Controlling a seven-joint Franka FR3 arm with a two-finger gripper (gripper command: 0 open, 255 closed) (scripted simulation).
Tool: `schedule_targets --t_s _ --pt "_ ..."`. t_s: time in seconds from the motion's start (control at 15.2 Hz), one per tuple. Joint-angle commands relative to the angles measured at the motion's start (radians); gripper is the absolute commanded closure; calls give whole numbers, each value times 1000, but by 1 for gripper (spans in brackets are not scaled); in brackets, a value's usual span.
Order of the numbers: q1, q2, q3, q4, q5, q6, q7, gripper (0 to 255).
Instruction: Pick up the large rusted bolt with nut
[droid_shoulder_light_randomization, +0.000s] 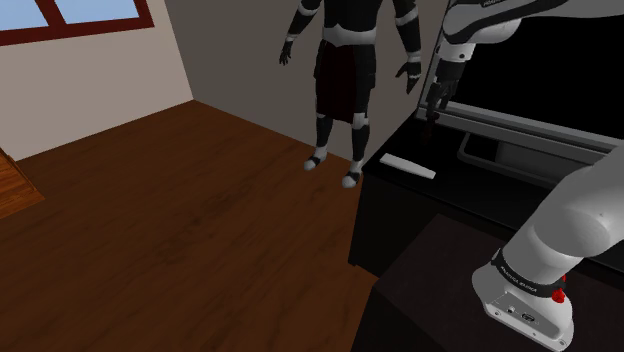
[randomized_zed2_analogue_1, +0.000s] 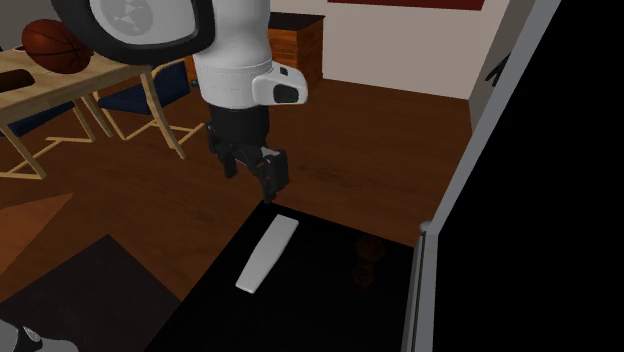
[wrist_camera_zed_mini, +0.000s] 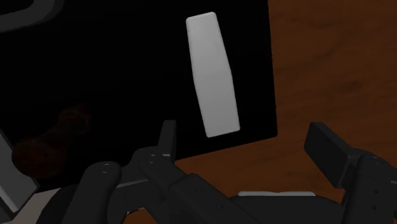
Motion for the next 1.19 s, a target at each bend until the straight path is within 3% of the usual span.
schedule_targets --t_s 0.0,0.53,0.99,1.12 --pt "-9 57 -27 40 9 17 -41 0" --pt "-69 348 -108 269 114 57 -218 0" --pt "-181 623 -120 545 233 30 -347 0" --pt "-185 631 -117 541 236 41 -350 0"
